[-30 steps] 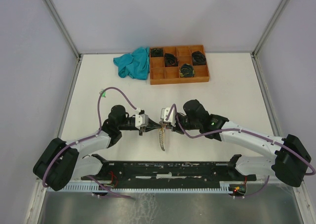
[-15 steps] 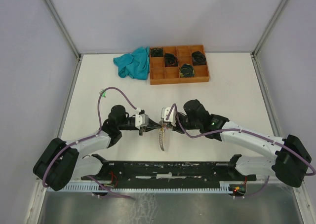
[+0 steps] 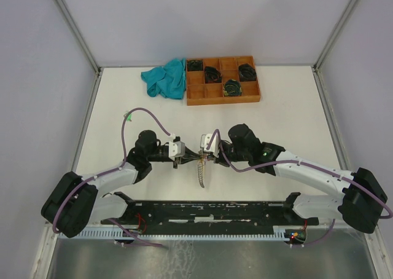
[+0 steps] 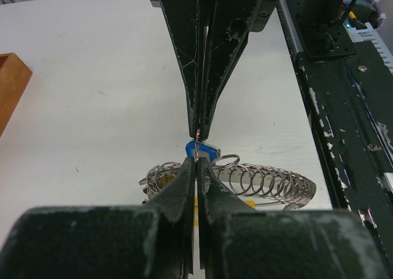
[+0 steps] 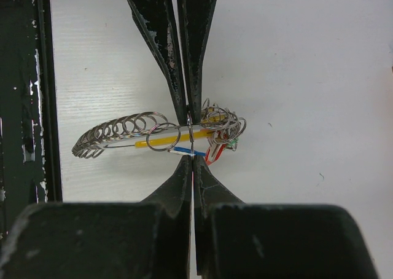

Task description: Put the keys on the keyring

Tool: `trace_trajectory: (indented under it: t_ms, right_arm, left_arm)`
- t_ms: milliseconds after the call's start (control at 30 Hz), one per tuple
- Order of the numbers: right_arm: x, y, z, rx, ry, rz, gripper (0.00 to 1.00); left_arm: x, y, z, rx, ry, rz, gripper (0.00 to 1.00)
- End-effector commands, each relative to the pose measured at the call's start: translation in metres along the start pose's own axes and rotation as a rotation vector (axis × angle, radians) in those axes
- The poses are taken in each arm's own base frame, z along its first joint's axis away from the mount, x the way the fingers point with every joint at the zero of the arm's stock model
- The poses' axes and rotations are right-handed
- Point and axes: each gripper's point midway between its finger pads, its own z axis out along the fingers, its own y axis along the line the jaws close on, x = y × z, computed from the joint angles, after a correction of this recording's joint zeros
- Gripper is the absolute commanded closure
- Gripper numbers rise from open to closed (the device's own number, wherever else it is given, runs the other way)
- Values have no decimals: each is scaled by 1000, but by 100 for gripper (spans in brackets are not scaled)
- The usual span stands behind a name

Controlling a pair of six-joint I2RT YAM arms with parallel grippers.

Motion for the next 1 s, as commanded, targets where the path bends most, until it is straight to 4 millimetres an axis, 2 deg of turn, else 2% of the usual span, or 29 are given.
trace_trajectory:
  t_ms: [0,967]
  right_arm:
    - [-32,-6,-6,8,-89,-46,99]
    - [-43,0,-5,-35,-122,-67,99]
  left_arm:
    - [-23,7,6,22,-52,89,97]
    - [-27,-1,11,79,-66,79,97]
